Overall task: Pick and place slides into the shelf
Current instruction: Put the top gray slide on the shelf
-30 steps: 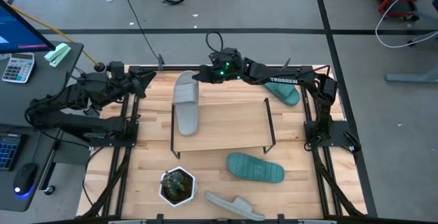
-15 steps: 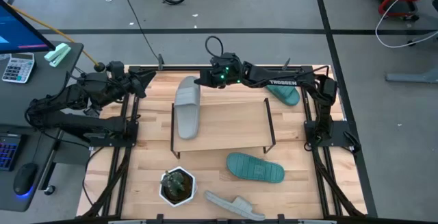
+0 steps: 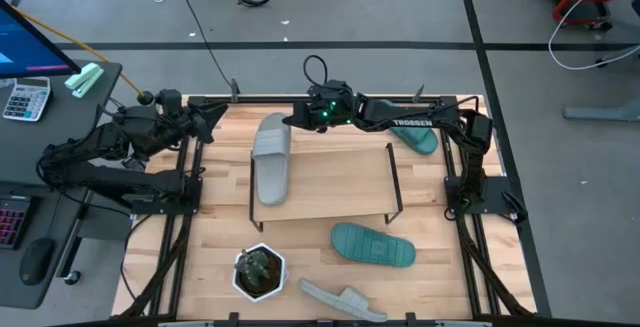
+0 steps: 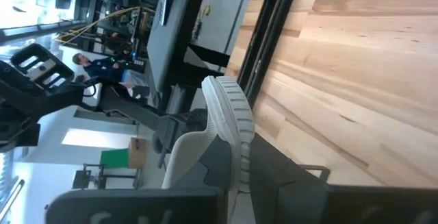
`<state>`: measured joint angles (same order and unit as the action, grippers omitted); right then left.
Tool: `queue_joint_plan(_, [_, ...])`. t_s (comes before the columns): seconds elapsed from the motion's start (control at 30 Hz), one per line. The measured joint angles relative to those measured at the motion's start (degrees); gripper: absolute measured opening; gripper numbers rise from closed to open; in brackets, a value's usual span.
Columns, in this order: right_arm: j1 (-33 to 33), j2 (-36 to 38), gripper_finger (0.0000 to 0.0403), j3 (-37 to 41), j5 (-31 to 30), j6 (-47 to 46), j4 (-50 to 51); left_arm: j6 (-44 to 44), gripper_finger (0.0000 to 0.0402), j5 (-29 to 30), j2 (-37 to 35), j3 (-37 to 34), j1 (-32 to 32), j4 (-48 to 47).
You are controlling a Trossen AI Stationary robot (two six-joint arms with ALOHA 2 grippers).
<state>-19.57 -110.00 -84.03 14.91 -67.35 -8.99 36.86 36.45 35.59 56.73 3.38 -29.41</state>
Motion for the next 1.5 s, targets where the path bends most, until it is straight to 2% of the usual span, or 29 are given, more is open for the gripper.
queue_joint_plan(0.33, [0.7,0.0,0.0032,0.0,-1.6,2.6,1.0,0.0,0.0126,0.0,0.0,0.0,0.0,0.0])
queue_joint_plan(0.83, [0.9,0.0,0.0031,0.0,-3.9,8.8,7.6,-0.1,0.0124,0.0,0.0,0.0,0.0,0.0])
queue_joint_plan(1.0, [1.4,0.0,0.0030,0.0,-4.4,13.1,6.5,-0.1,0.0129,0.0,0.0,0.0,0.0,0.0])
queue_joint_plan(1.5, [1.7,0.0,0.0030,0.0,-2.6,11.1,-0.3,-0.1,0.0125,0.0,0.0,0.0,0.0,0.0])
